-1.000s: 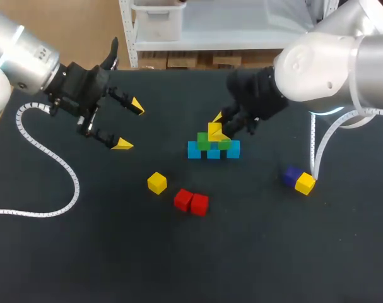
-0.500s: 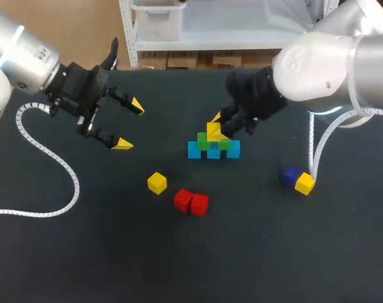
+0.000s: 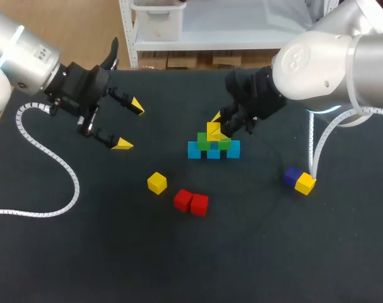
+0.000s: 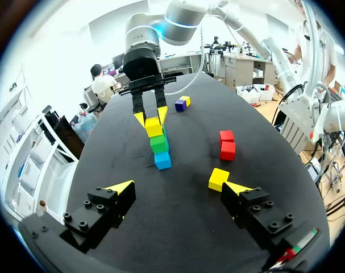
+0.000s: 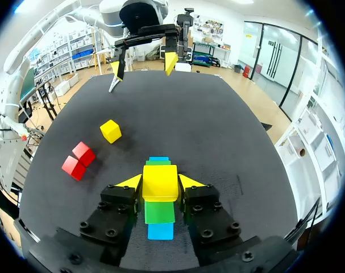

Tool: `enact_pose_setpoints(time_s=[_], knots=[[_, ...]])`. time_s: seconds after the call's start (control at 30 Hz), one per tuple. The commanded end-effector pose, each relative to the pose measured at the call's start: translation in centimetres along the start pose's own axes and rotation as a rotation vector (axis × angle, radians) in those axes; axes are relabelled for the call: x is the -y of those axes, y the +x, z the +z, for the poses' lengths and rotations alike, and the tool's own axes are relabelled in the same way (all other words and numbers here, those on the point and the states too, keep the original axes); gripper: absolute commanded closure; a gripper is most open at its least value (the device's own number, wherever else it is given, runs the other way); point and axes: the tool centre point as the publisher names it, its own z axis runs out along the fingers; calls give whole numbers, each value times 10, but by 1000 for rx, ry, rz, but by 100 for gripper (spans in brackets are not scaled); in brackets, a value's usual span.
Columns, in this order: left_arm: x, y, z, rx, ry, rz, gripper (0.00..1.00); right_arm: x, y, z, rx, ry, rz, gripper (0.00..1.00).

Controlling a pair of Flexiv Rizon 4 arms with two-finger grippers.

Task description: Place the blue cubes, place green cubes on the blue cubes, place the yellow cubes on the green cubes, then place the red cubes on the yellow cubes, and place purple cube on the red cubes.

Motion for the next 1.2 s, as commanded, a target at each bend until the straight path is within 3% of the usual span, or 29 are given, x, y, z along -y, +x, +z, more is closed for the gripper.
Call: enact_pose_setpoints(time_s=[0.03,0.93,1.0,1.2], knots=[[0,1,0,2,-1,3,0,2,0,0,1,-2,1,67],[0,1,0,2,-1,3,0,1,0,1,2,-10,4,51],[0,1,0,2,-1,3,0,1,-1,0,15,-24,5,0],[0,1,0,2,-1,3,0,-3,-4,-19,92,-94,-9,0]])
